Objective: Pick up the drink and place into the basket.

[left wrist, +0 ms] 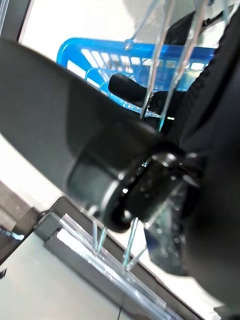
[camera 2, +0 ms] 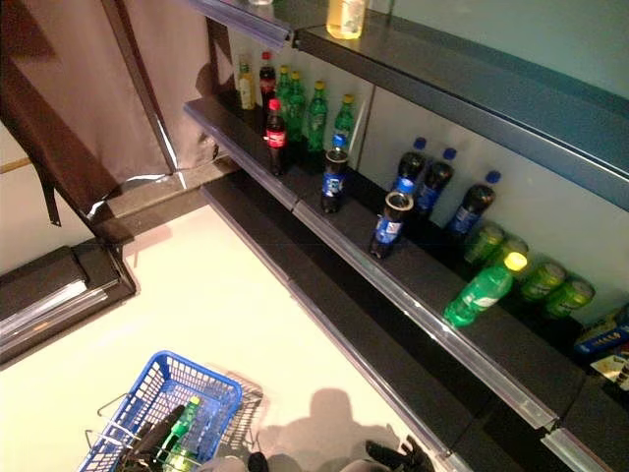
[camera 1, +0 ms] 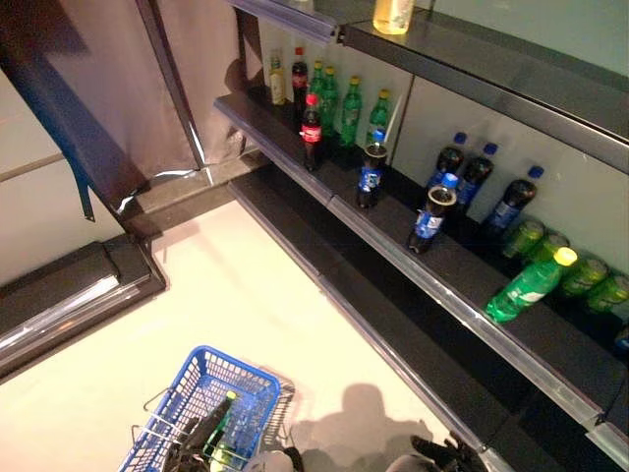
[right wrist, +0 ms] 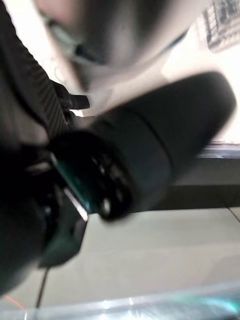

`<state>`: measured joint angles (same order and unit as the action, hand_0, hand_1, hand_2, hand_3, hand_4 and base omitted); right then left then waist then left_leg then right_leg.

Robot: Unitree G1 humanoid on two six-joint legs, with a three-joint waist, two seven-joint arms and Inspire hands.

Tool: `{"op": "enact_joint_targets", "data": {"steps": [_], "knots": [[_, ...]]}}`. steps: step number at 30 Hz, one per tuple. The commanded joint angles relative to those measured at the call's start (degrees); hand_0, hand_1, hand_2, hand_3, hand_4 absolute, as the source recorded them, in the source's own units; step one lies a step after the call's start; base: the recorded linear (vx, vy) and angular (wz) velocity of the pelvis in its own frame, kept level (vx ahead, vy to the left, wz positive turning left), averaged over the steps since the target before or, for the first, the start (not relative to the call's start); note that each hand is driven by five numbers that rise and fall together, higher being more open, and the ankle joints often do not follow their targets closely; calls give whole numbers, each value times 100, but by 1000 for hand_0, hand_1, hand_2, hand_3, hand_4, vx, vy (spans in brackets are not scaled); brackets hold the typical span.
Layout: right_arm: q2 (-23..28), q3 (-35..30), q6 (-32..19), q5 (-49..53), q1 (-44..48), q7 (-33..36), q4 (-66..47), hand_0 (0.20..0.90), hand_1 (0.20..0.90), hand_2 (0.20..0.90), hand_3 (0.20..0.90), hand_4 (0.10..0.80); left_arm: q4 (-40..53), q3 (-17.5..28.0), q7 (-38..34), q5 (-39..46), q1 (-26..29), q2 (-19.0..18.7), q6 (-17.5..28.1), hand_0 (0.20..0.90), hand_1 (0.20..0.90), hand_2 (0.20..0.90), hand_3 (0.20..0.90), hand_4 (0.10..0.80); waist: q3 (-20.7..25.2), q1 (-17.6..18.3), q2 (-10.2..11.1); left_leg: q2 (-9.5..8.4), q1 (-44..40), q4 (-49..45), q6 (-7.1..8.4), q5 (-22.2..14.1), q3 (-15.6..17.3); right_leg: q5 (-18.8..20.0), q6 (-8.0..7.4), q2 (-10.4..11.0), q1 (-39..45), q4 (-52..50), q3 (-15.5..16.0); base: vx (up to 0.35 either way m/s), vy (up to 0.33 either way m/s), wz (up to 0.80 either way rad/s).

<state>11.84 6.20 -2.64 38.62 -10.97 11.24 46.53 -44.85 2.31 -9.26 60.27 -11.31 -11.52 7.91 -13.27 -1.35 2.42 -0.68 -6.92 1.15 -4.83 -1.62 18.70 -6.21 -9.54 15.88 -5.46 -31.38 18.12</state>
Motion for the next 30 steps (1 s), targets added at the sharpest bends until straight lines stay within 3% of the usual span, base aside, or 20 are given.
{"op": "enact_joint_targets", "data": {"steps": [1,5,9,12,13,14,15,16,17,20,22,24,25,26,28,29,30], "knots": [[214,-267,-415,523,73,-91,329,900,900,900,900,800,820,-332,645,-86,589,-293,1086,300,300,300,200,100,312,149,-76,-105,220,-546,334,-200,161,576,271,-890,562,1720,-136,190,80,74],[215,-284,-446,612,74,-109,524,900,900,900,900,800,747,-421,685,-51,652,-149,1146,300,300,300,200,100,385,190,112,-342,329,-682,349,-318,-4,705,464,-1308,727,2848,-468,242,41,71],[227,-334,-500,653,116,-167,606,900,900,900,900,800,665,-348,846,-79,569,-59,1111,300,300,300,200,100,321,153,254,-441,338,-942,386,-562,91,1113,370,-1315,491,3239,-137,287,14,8],[191,-338,-478,674,194,-249,674,900,900,900,900,800,604,-341,934,16,539,-32,1160,300,300,300,200,100,248,194,257,-422,156,-1362,354,-1062,121,1232,239,-1278,121,2972,119,424,9,-22],[192,-353,-447,669,195,-290,681,900,900,900,900,800,616,-325,929,36,550,-33,1157,300,300,300,200,100,239,227,324,-426,190,-1626,303,-1144,227,1307,302,-1171,28,2882,271,369,-32,-31],[186,-356,-428,692,189,-280,703,900,900,900,900,800,615,-368,901,94,549,-54,1172,300,300,300,200,100,253,253,338,-413,222,-1846,304,-1140,189,1262,359,-1193,28,2851,222,457,-39,-19],[168,-382,-255,701,154,-139,666,900,900,900,900,800,556,-349,859,181,556,43,1160,300,300,300,200,100,325,305,316,-275,270,-2618,515,-712,79,1088,547,-1279,98,2749,195,370,-11,1],[166,-386,-226,679,139,-115,642,900,900,900,900,800,550,-338,869,197,552,68,1157,300,300,300,200,100,340,314,309,-253,286,-2725,565,-631,57,1060,577,-1290,122,2748,217,436,10,16],[187,-391,-212,504,68,-113,556,900,900,900,900,800,541,-349,941,245,522,156,1213,300,300,300,200,100,392,318,307,-229,442,-3494,849,-117,-108,986,724,-1294,243,2793,334,268,23,23],[321,-314,-221,353,-6,-204,446,900,900,900,900,800,544,-481,1053,271,432,224,1357,300,300,300,200,100,454,294,303,-341,746,-4503,1141,504,-322,937,875,-1247,403,2875,448,294,70,15],[406,-220,-131,283,64,-186,342,900,900,900,900,800,659,-499,1064,437,375,226,1311,300,300,300,200,100,411,171,306,-161,1150,-4551,1014,401,-408,793,915,-1210,469,2706,326,376,161,-27],[431,-162,-150,213,264,-274,386,900,900,900,900,800,729,-351,1239,523,349,218,1227,300,300,300,200,100,248,-60,330,322,1329,-3269,866,346,-586,644,880,-1307,754,2723,-193,347,218,-58],[431,-162,-148,213,270,-274,387,900,900,900,900,800,729,-349,1241,525,349,219,1228,300,300,300,200,100,232,-73,332,328,1306,-3236,863,342,-577,643,877,-1308,772,2728,-213,309,266,-53],[425,-163,-109,188,340,-269,398,900,900,900,900,800,710,-299,1289,566,323,262,1233,300,300,300,200,100,240,-106,325,442,1186,-2581,822,289,-634,617,828,-1326,838,2766,-404,259,294,-63],[442,-142,-68,141,318,-274,338,900,900,900,900,800,755,-251,1353,690,188,283,1218,300,300,300,200,100,267,-192,242,740,1030,-1286,939,567,-1084,519,747,-1393,938,2763,-753,362,476,-69],[453,-170,-31,194,254,-291,309,900,900,900,900,800,771,-175,1408,740,77,345,1214,300,300,300,200,100,301,-280,193,1035,984,-662,1081,870,-1620,438,705,-1389,982,2737,-1087,309,460,-50],[457,-185,-29,216,247,-316,328,900,900,900,900,800,770,-151,1424,744,64,363,1207,300,300,300,200,100,299,-298,183,1093,976,-581,1104,916,-1734,419,695,-1373,990,2722,-1156,361,596,-92]]}}
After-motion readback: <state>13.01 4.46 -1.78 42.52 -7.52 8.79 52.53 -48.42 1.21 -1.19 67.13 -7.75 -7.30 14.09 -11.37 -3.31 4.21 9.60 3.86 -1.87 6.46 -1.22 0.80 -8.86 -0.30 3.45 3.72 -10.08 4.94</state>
